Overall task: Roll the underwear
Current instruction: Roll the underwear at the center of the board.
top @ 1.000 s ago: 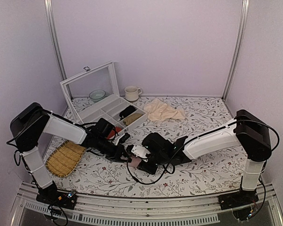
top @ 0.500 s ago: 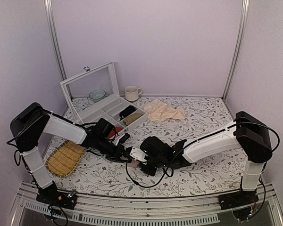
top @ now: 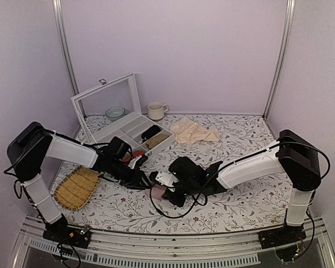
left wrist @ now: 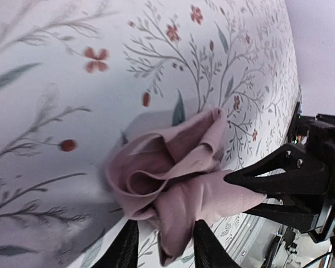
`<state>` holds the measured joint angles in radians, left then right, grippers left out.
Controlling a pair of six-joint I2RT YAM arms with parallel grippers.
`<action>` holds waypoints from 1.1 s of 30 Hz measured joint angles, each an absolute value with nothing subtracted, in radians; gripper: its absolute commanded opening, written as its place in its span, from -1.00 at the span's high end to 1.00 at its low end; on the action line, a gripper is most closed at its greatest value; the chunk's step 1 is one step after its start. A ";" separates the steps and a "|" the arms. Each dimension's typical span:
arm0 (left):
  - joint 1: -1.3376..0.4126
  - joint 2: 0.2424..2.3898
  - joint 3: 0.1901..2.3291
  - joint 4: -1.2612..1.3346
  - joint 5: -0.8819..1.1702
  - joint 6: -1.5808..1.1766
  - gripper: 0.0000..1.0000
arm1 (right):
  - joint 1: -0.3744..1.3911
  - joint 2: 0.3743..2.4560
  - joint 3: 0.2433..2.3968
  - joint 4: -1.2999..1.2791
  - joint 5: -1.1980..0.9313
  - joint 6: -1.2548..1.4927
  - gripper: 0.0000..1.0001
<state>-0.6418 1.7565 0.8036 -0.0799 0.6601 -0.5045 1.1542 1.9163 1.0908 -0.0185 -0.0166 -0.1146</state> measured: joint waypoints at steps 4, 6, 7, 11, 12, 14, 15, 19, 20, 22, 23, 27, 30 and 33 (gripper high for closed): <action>-0.584 1.682 0.804 -0.112 0.623 -0.515 0.17 | 1.113 1.935 1.121 -0.045 -0.129 -0.056 1.00; -0.569 1.644 0.805 -0.117 0.612 -0.522 0.17 | 1.089 1.949 1.137 -0.053 -0.186 -0.018 1.00; -0.565 1.630 0.806 -0.117 0.610 -0.525 0.17 | 1.074 1.957 1.146 -0.059 -0.221 0.002 1.00; -0.562 1.610 0.807 -0.114 0.608 -0.533 0.17 | 1.026 1.979 1.164 -0.070 -0.334 0.075 1.00; -0.562 1.610 0.806 -0.114 0.607 -0.536 0.17 | 1.015 1.984 1.167 -0.070 -0.354 0.095 1.00; -0.562 1.610 0.802 -0.108 0.609 -0.545 0.17 | 0.984 2.001 1.175 -0.071 -0.437 0.145 1.00; -0.562 1.610 0.800 -0.107 0.608 -0.549 0.17 | 0.980 2.004 1.176 -0.070 -0.445 0.152 1.00; -0.562 1.610 0.781 -0.089 0.609 -0.556 0.16 | 0.928 2.035 1.181 -0.054 -0.580 0.225 1.00; -0.562 1.610 0.774 -0.084 0.609 -0.558 0.15 | 0.913 2.043 1.179 -0.045 -0.610 0.247 1.00; -0.562 1.610 0.757 -0.072 0.612 -0.562 0.14 | 0.887 2.055 1.172 -0.029 -0.675 0.285 1.00; -0.562 1.610 0.750 -0.066 0.615 -0.563 0.12 | 0.874 2.061 1.166 -0.020 -0.718 0.305 1.00; -0.567 1.615 0.731 -0.044 0.623 -0.570 0.05 | 0.825 2.096 1.153 0.014 -0.846 0.390 1.00; -0.586 1.633 0.730 -0.012 0.633 -0.574 0.01 | 0.807 2.123 1.158 0.023 -0.903 0.439 1.00; -0.616 1.657 0.730 0.012 0.643 -0.577 -0.03 | 0.801 2.143 1.183 0.000 -0.932 0.460 1.00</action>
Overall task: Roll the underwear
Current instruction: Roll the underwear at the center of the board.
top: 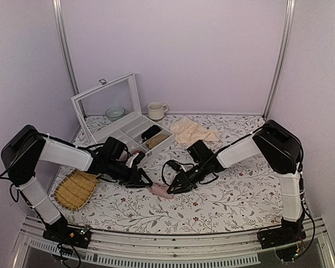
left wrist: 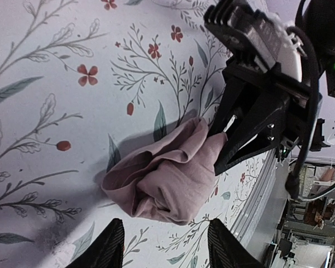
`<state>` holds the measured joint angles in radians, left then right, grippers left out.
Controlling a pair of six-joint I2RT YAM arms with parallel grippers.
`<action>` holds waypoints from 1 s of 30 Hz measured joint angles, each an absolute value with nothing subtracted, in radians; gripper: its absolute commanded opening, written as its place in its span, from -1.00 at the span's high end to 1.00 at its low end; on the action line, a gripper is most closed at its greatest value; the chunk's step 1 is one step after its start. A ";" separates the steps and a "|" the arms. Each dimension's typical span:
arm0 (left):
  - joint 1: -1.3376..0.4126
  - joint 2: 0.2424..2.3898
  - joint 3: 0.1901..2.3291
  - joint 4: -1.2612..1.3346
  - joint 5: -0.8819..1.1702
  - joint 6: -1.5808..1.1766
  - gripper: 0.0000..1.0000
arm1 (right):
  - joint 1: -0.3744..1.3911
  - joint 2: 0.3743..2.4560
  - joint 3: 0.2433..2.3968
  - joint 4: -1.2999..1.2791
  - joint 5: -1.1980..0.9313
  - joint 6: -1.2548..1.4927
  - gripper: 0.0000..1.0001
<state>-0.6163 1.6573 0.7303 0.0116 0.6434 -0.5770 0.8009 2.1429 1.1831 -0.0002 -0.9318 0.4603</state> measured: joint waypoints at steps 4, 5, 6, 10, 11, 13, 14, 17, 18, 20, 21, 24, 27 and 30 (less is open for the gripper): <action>-0.646 1.690 0.730 0.039 0.657 -0.583 -0.08 | 0.802 2.150 1.221 -0.070 -0.926 0.455 1.00; -0.651 1.694 0.730 0.045 0.661 -0.586 -0.09 | 0.802 2.150 1.228 -0.087 -0.922 0.451 1.00; -0.656 1.697 0.730 0.049 0.664 -0.588 -0.10 | 0.804 2.150 1.237 -0.108 -0.915 0.446 1.00; -0.662 1.718 0.739 0.061 0.673 -0.593 -0.11 | 0.812 2.154 1.288 -0.197 -0.878 0.411 1.00; -0.663 1.724 0.742 0.064 0.673 -0.593 -0.12 | 0.814 2.154 1.299 -0.215 -0.868 0.402 1.00; -0.665 1.743 0.752 0.066 0.673 -0.596 -0.12 | 0.819 2.156 1.318 -0.251 -0.851 0.387 1.00; -0.666 1.749 0.755 0.067 0.672 -0.596 -0.12 | 0.821 2.157 1.327 -0.267 -0.844 0.379 1.00; -0.668 1.768 0.767 0.068 0.674 -0.597 -0.08 | 0.825 2.161 1.349 -0.306 -0.831 0.360 1.00; -0.669 1.771 0.772 0.069 0.673 -0.597 -0.04 | 0.826 2.161 1.352 -0.312 -0.828 0.355 1.00; -0.670 1.776 0.776 0.069 0.671 -0.599 0.18 | 0.829 2.161 1.357 -0.324 -0.821 0.348 1.00; -0.670 1.779 0.778 0.068 0.669 -0.600 0.31 | 0.830 2.162 1.362 -0.332 -0.818 0.344 1.00; -0.672 1.792 0.783 0.069 0.665 -0.600 0.72 | 0.832 2.167 1.378 -0.354 -0.813 0.334 1.00; -0.674 1.803 0.789 0.069 0.667 -0.606 0.81 | 0.834 2.172 1.396 -0.381 -0.803 0.325 1.00; -0.674 1.806 0.792 0.067 0.670 -0.603 1.00 | 0.838 2.173 1.408 -0.402 -0.793 0.318 1.00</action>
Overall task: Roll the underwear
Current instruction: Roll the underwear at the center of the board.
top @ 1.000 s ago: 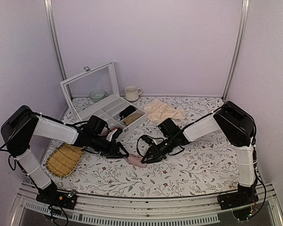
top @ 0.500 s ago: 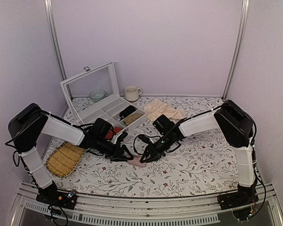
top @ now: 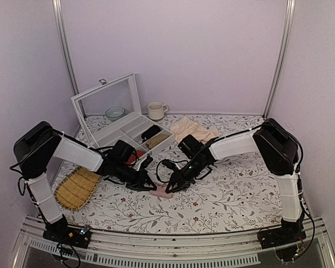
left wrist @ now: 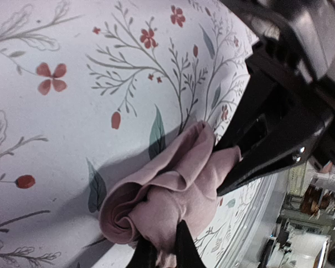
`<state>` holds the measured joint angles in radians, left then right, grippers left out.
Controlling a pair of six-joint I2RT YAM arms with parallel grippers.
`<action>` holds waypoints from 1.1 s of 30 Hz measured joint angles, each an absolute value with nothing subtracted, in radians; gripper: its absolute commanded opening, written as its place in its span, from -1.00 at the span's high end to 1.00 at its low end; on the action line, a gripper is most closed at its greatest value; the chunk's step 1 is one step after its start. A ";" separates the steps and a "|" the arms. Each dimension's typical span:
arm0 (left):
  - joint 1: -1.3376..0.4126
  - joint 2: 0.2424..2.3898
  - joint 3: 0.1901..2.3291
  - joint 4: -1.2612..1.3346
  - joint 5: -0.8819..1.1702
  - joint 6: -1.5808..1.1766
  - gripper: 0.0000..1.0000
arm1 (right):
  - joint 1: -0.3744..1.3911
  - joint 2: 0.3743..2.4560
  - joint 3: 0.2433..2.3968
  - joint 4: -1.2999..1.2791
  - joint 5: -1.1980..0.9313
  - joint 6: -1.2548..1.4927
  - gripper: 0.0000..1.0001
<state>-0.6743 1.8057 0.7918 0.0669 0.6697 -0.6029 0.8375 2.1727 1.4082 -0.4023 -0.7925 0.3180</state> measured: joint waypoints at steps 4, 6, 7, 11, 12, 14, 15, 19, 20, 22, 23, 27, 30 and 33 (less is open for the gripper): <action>-0.675 1.807 0.794 0.063 0.671 -0.599 1.00 | 0.838 2.176 1.420 -0.420 -0.788 0.312 0.94; -0.675 1.807 0.796 0.060 0.671 -0.598 1.00 | 0.839 2.176 1.420 -0.422 -0.785 0.309 0.60; -0.675 1.807 0.797 0.057 0.670 -0.596 1.00 | 0.839 2.176 1.420 -0.423 -0.783 0.306 0.45; -0.677 1.808 0.808 0.036 0.666 -0.587 1.00 | 0.850 2.169 1.409 -0.403 -0.764 0.286 0.25; -0.678 1.808 0.811 0.031 0.665 -0.584 1.00 | 0.855 2.160 1.401 -0.394 -0.755 0.284 0.23; -0.678 1.808 0.814 0.024 0.664 -0.578 1.00 | 0.865 2.139 1.376 -0.366 -0.727 0.274 0.21; -0.678 1.808 0.815 0.022 0.664 -0.575 1.00 | 0.871 2.129 1.366 -0.355 -0.709 0.271 0.19; -0.678 1.813 0.822 0.013 0.666 -0.567 1.00 | 0.904 2.079 1.316 -0.304 -0.608 0.244 0.13; -0.678 1.815 0.825 0.012 0.667 -0.566 1.00 | 0.913 2.064 1.301 -0.289 -0.567 0.236 0.13; -0.680 1.819 0.831 0.009 0.668 -0.562 1.00 | 0.928 2.035 1.267 -0.260 -0.498 0.219 0.12; -0.681 1.821 0.833 0.010 0.668 -0.560 1.00 | 0.937 2.019 1.247 -0.245 -0.458 0.208 0.12; -0.683 1.824 0.836 0.010 0.669 -0.551 1.00 | 0.980 1.945 1.156 -0.187 -0.291 0.162 0.11; -0.683 1.825 0.836 0.010 0.671 -0.547 1.00 | 1.010 1.904 1.112 -0.154 -0.194 0.122 0.10; -0.683 1.826 0.837 0.010 0.673 -0.546 1.00 | 1.035 1.871 1.079 -0.123 -0.117 0.089 0.09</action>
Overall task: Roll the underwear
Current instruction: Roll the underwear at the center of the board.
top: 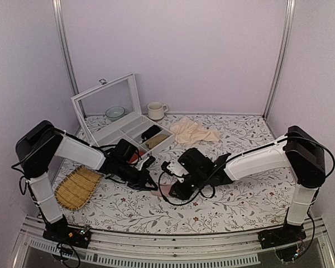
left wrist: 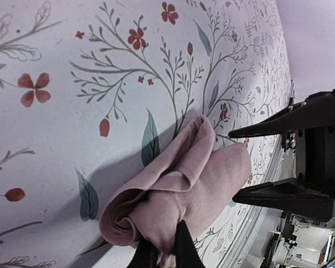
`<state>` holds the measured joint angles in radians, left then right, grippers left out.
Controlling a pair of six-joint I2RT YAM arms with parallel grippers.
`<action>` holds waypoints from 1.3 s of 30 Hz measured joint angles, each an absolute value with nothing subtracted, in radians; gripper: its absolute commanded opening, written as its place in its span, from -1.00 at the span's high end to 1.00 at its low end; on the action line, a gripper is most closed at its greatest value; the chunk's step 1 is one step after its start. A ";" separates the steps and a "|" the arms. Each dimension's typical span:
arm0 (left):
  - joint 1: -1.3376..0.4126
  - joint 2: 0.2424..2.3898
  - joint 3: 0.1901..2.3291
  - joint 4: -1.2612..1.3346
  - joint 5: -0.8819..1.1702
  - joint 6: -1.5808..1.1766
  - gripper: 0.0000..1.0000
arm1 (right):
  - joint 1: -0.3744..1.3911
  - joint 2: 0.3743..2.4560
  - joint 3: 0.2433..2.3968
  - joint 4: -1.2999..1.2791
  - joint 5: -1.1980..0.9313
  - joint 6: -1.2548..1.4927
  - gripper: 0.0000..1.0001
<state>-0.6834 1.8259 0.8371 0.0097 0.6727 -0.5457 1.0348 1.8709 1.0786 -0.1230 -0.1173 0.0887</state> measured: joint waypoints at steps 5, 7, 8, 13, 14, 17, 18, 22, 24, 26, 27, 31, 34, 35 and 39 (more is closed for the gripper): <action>-0.683 1.827 0.837 0.010 0.673 -0.543 1.00 | 1.079 1.841 1.055 -0.077 -0.011 0.014 0.07; -0.683 1.827 0.837 0.010 0.674 -0.543 1.00 | 1.096 1.841 1.055 -0.062 0.019 -0.021 0.07; -0.683 1.827 0.837 0.010 0.674 -0.543 1.00 | 1.103 1.841 1.055 -0.058 0.026 -0.036 0.07; -0.683 1.828 0.837 0.010 0.677 -0.542 1.00 | 1.130 1.841 1.060 -0.051 0.052 -0.090 0.07; -0.683 1.828 0.837 0.010 0.677 -0.542 1.00 | 1.132 1.841 1.063 -0.051 0.053 -0.096 0.07; -0.683 1.828 0.837 0.010 0.677 -0.542 1.00 | 1.134 1.842 1.074 -0.044 0.054 -0.115 0.07; -0.683 1.828 0.837 0.010 0.677 -0.542 1.00 | 1.135 1.842 1.074 -0.040 0.054 -0.120 0.07; -0.683 1.829 0.837 0.010 0.678 -0.542 1.00 | 1.139 1.842 1.074 -0.038 0.050 -0.132 0.07; -0.683 1.829 0.837 0.010 0.680 -0.542 1.00 | 1.141 1.843 1.074 -0.040 0.049 -0.136 0.07; -0.683 1.830 0.837 0.010 0.682 -0.542 1.00 | 1.143 1.843 1.074 -0.041 0.047 -0.138 0.06; -0.683 1.831 0.837 0.010 0.683 -0.542 1.00 | 1.144 1.845 1.074 -0.040 0.046 -0.139 0.06; -0.683 1.831 0.837 0.010 0.688 -0.538 1.00 | 1.146 1.870 1.074 -0.039 0.044 -0.139 0.06; -0.683 1.832 0.837 0.011 0.688 -0.537 1.00 | 1.147 1.887 1.074 -0.037 0.044 -0.139 0.07; -0.683 1.832 0.837 0.010 0.688 -0.535 1.00 | 1.147 1.891 1.074 -0.035 0.044 -0.139 0.07; -0.683 1.832 0.837 0.010 0.688 -0.534 1.00 | 1.147 1.903 1.074 -0.021 0.046 -0.137 0.10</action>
<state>-0.6834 1.8320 0.8371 0.0105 0.6880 -0.5339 1.1473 1.9030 1.0744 -0.0208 0.0456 -0.1368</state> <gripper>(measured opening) 0.042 0.462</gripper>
